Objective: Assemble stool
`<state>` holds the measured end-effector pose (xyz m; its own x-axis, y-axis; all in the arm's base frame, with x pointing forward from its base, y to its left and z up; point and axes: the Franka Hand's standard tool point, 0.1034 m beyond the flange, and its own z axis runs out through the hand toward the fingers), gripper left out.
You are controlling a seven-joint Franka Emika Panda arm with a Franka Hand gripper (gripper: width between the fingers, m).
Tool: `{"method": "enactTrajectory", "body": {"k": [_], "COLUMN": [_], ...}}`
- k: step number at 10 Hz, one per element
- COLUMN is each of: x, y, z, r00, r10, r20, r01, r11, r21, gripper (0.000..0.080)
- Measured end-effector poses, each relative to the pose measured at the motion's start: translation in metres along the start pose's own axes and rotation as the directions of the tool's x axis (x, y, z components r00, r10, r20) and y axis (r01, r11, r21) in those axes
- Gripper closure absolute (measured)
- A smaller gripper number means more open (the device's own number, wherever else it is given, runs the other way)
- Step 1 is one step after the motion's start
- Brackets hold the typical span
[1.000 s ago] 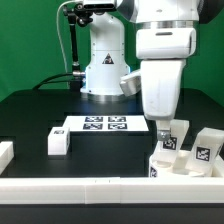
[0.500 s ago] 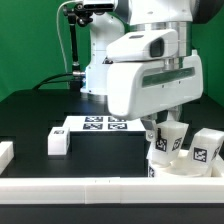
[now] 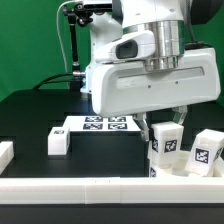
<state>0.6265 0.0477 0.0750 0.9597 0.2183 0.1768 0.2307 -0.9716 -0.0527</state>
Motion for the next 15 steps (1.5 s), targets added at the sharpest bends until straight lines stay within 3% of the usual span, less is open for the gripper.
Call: {"method": "enactTrajectory", "body": {"k": [4, 10, 13, 15], "x": [0.002, 0.005, 0.007, 0.007], "y": [0.001, -0.020, -0.029, -0.037], "z": [0.001, 0.002, 0.004, 0.006], "r00": [0.942, 0.672, 0.417, 0.235], "r10": [0.335, 0.740, 0.909, 0.971], "r20": [-0.031, -0.006, 0.007, 0.029], "r01": [-0.335, -0.739, -0.906, -0.969], "r11": [0.942, 0.672, 0.415, 0.232], "r21": [0.005, 0.048, 0.082, 0.084], "gripper": [0.0462, 0.0462, 0.0462, 0.0462]}}
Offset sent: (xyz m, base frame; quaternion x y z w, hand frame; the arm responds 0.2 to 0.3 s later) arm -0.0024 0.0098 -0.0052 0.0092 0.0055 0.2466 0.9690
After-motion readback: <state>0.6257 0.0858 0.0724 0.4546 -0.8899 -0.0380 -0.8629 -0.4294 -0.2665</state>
